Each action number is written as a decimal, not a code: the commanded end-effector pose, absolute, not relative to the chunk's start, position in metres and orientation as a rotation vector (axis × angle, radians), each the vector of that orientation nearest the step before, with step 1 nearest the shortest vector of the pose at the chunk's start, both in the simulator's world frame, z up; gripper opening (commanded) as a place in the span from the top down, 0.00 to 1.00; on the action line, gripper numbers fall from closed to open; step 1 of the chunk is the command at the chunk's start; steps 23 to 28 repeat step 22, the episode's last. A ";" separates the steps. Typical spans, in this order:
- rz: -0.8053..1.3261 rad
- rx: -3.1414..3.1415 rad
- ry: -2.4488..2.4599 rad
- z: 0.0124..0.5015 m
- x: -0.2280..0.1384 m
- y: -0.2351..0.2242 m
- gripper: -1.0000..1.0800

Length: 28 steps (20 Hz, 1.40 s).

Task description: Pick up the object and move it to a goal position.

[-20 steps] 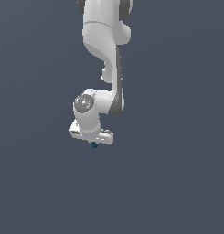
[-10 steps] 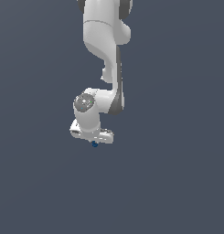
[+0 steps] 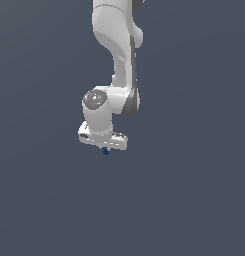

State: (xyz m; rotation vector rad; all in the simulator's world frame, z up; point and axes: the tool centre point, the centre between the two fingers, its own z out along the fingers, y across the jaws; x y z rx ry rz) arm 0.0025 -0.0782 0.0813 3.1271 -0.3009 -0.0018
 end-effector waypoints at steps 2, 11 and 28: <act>0.000 3.127 -0.300 0.105 -0.007 -0.070 1.00; 0.000 3.127 -0.300 0.168 -0.032 -0.049 1.00; 0.000 3.127 -0.300 0.199 -0.043 -0.040 1.00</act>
